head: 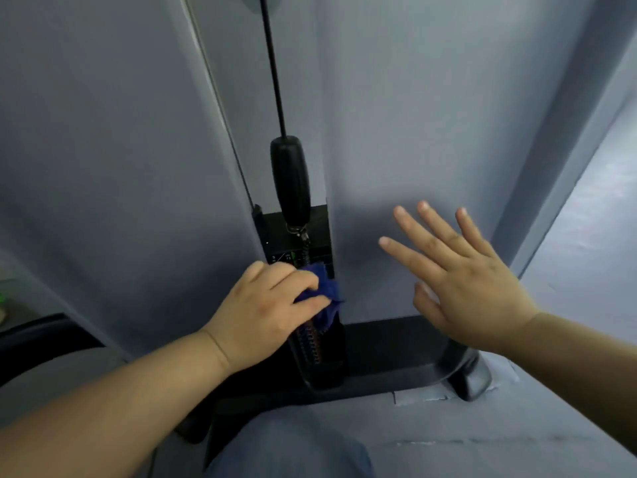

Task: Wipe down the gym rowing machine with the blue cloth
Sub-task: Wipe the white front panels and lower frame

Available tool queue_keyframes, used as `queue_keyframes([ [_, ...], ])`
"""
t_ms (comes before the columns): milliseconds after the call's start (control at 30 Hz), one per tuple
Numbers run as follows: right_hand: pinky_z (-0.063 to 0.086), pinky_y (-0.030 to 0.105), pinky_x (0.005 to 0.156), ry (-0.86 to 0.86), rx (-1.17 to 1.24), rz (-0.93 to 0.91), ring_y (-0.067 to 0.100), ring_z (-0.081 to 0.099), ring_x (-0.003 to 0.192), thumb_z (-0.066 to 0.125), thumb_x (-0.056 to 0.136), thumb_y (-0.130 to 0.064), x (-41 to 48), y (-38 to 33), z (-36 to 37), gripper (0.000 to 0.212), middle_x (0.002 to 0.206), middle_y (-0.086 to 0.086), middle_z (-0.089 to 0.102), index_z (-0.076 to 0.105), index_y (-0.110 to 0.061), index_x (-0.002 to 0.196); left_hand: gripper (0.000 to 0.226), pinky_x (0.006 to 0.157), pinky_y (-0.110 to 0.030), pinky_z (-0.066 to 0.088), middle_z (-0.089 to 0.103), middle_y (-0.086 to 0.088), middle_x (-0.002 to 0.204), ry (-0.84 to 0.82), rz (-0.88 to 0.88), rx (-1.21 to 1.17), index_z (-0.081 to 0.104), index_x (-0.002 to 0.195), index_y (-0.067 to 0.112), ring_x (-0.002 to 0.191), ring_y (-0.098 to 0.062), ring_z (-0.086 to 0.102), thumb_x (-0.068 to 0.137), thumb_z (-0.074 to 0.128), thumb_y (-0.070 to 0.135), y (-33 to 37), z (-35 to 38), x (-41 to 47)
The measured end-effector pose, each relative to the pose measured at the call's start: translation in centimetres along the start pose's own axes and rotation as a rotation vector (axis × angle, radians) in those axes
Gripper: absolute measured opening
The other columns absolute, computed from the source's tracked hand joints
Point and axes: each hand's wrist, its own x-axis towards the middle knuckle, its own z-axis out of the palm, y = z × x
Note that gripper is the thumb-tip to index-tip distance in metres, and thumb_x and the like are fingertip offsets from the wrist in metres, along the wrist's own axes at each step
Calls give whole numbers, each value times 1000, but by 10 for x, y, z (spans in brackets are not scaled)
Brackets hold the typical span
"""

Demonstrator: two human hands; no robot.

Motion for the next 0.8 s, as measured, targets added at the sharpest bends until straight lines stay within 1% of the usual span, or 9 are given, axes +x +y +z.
queue_keyframes([
  [200,24,45,119,97,339,115,27,28,147,52,90,-34,-17,-12,-10,55,155,8,38,42,-17,141,28,89,-34,43,55,3,115,191,-131,-215,54,106,19,98,-22,52,84,69,13,34,-39,96],
  [267,33,28,112,117,521,126,17,47,128,51,92,-32,-18,-14,-20,37,136,-1,53,49,-18,126,30,96,-25,38,52,2,114,225,-144,-323,48,98,17,98,-22,52,81,71,10,42,-34,108],
  [333,32,8,100,84,718,144,-4,48,106,46,97,-31,-23,-14,-27,22,121,-8,50,50,-22,117,23,97,-20,37,52,0,113,267,-182,-359,50,93,16,99,-21,54,84,70,10,49,-25,108],
  [400,34,14,105,32,946,229,-10,42,123,42,102,-37,-23,-11,-23,34,136,-12,50,51,-24,132,14,98,-20,41,51,-1,114,303,-235,-421,55,96,15,102,-18,56,89,67,16,55,-11,100],
  [433,35,20,109,20,1095,310,-1,41,134,44,101,-46,-22,-10,-23,42,142,-14,51,51,-27,139,12,98,-21,44,50,-2,115,302,-253,-459,58,101,15,103,-16,57,92,65,19,59,-5,95],
  [533,41,24,106,71,1548,592,10,51,131,56,90,-54,-13,-7,-30,34,125,-24,64,57,-58,124,23,101,-26,46,51,-5,121,238,-223,-525,61,120,12,111,-18,58,98,59,17,76,14,85],
  [633,47,28,104,182,1509,589,8,60,120,52,95,-25,-8,-12,-37,37,122,-13,67,62,-51,120,25,105,-28,43,54,-6,125,233,-148,-525,65,120,5,117,-22,57,97,57,9,79,15,91],
  [733,42,19,103,355,952,522,8,54,121,56,90,-11,1,-11,-38,41,130,-5,56,65,-39,118,19,95,-33,49,63,-11,115,295,-210,-421,72,107,2,107,-23,60,91,63,7,54,7,92],
  [800,38,25,107,448,631,427,22,46,125,60,87,-11,3,-6,-27,37,136,8,44,65,-24,122,19,94,-41,48,66,-13,116,295,-288,-283,73,106,4,111,-25,59,88,65,5,35,11,82],
])
